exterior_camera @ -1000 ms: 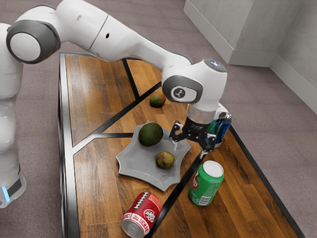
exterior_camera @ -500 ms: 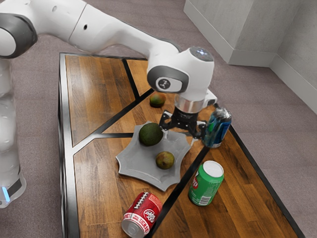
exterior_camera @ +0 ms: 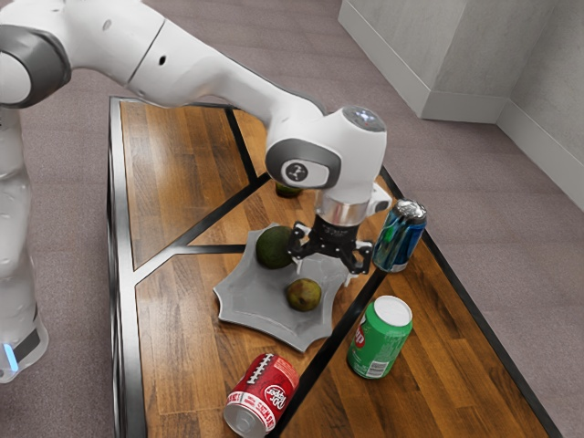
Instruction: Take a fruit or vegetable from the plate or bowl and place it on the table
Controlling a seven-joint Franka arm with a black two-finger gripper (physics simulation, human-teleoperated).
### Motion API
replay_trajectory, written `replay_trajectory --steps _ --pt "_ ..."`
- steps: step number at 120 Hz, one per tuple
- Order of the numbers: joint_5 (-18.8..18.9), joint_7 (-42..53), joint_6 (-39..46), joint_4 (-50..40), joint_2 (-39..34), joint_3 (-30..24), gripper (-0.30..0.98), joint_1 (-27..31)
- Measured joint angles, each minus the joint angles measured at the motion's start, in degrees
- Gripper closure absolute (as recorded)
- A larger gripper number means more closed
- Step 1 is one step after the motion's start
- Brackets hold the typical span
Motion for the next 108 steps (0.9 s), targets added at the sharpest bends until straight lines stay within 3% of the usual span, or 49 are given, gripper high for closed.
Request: replay_trajectory --steps 17,28,69,108 --pt "0.0 -0.1 0.6 0.0 1.4 1.6 -0.07 -2.1" --pt "0.1 -0.1 0.8 0.0 1.6 2.4 0.0 -2.1" --pt "0.2 -0.1 1.0 -1.1 1.3 2.6 0.01 2.1" --pt "-0.6 -0.2 1.0 -2.2 0.4 2.3 0.01 1.3"
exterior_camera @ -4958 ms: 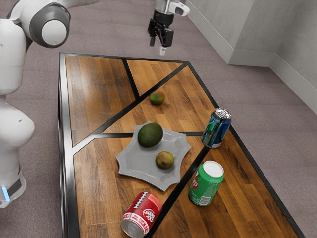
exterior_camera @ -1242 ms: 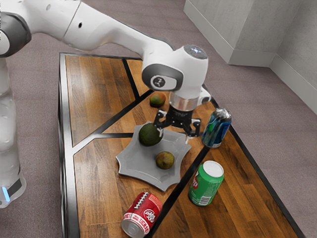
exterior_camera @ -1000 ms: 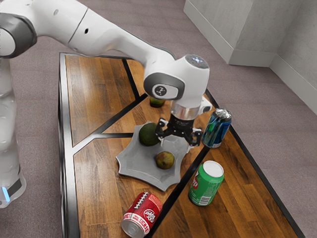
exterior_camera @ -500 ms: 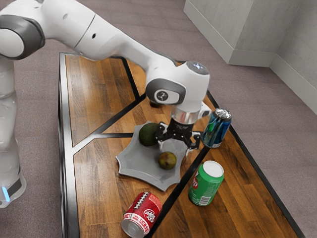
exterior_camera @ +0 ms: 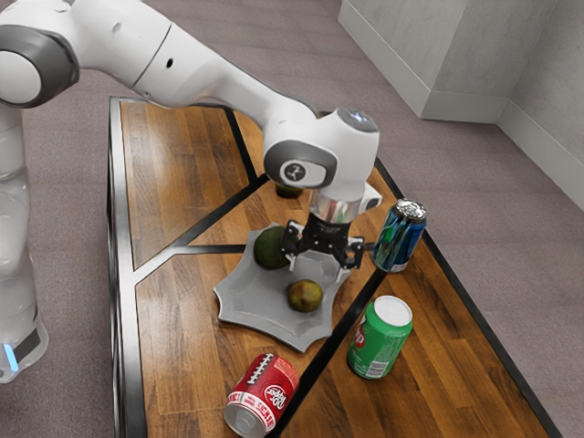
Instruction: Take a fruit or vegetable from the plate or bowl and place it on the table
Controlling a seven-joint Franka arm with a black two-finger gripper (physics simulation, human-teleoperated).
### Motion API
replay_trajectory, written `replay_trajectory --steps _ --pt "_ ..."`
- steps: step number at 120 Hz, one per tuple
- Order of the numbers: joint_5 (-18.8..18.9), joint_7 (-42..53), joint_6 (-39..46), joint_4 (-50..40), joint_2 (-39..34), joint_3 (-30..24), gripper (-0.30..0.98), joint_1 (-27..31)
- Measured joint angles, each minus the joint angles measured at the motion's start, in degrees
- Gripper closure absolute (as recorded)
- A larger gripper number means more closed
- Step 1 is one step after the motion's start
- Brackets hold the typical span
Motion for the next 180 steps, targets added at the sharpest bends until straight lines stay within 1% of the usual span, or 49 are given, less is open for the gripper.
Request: replay_trajectory --steps 46,88,105,148,180 --pt "-2.0 0.0 -0.4 -0.6 -0.1 -0.3 0.0 -2.3" --pt "-2.8 0.0 -0.5 -1.7 0.4 -0.3 0.02 -5.0" --pt "-2.9 0.0 -0.2 -2.1 0.4 -0.3 0.04 -5.8" --pt "-2.4 0.0 0.2 -2.0 0.1 1.0 0.04 -7.6" --pt "-2.2 0.0 0.3 -2.0 0.0 1.5 0.03 -7.4"
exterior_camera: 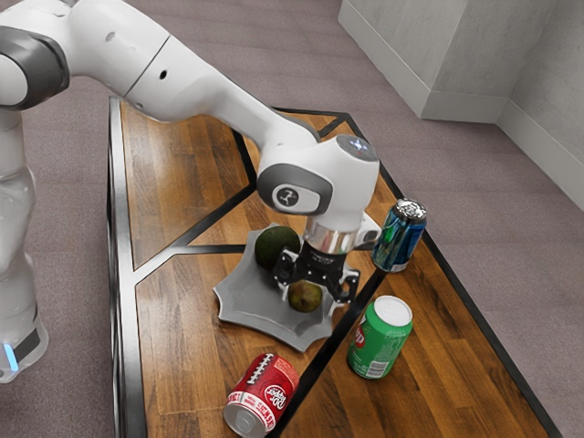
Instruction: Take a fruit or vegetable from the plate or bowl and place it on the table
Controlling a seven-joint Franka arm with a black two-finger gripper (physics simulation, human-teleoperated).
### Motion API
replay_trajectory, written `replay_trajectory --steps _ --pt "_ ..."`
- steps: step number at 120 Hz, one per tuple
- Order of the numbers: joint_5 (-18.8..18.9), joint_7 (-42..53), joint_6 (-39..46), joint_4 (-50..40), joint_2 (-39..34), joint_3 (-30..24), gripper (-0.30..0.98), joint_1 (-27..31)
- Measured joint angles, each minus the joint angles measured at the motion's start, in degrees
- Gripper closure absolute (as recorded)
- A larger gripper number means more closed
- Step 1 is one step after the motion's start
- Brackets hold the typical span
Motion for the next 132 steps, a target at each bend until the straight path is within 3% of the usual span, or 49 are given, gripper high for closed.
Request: replay_trajectory --steps 34,85,100,110,118,132 --pt "0.0 0.1 -0.1 -0.1 0.0 0.0 0.09 1.3" --pt "0.2 0.0 -3.1 -0.1 -1.0 0.5 0.43 2.8" --pt "0.2 0.0 -4.4 1.3 -4.5 0.0 0.36 3.6" --pt "0.3 0.2 -5.8 6.9 -6.4 0.1 0.36 3.4" --pt "0.4 0.6 -8.0 11.8 -6.9 2.9 0.34 2.7" --pt "0.4 2.0 -11.4 15.6 -6.9 14.7 0.34 3.6"
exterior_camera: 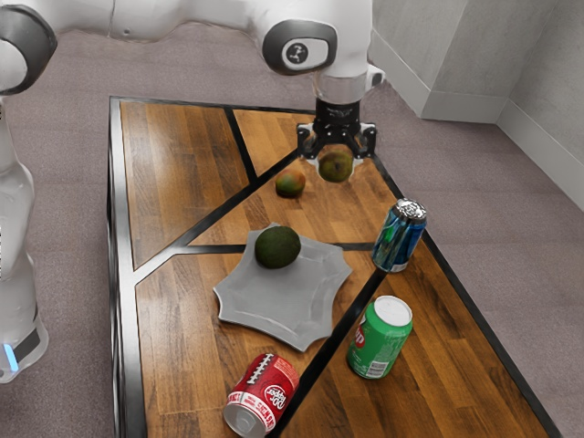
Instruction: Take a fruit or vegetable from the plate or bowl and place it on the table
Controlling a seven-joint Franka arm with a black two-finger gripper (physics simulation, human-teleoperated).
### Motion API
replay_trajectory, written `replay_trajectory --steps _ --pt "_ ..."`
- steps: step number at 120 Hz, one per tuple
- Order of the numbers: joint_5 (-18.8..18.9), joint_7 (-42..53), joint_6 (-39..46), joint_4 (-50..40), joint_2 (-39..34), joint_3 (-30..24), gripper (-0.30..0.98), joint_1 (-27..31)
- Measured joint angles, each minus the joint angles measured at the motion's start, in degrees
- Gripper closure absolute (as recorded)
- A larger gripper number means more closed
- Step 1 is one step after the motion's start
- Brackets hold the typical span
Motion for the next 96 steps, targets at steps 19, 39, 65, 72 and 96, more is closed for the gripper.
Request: replay_trajectory --steps 19,39,65,72,96 --pt "0.0 2.2 -2.5 0.3 1.9 8.0 0.38 3.1" --pt "0.0 4.2 -3.8 0.1 3.0 9.1 0.38 2.7" --pt "-0.1 6.7 -4.4 0.2 3.6 11.3 0.3 4.5" --pt "-0.4 7.6 -4.4 0.3 4.1 11.6 0.22 5.4" --pt "-0.8 11.2 -4.5 0.3 4.3 12.2 0.05 5.8"
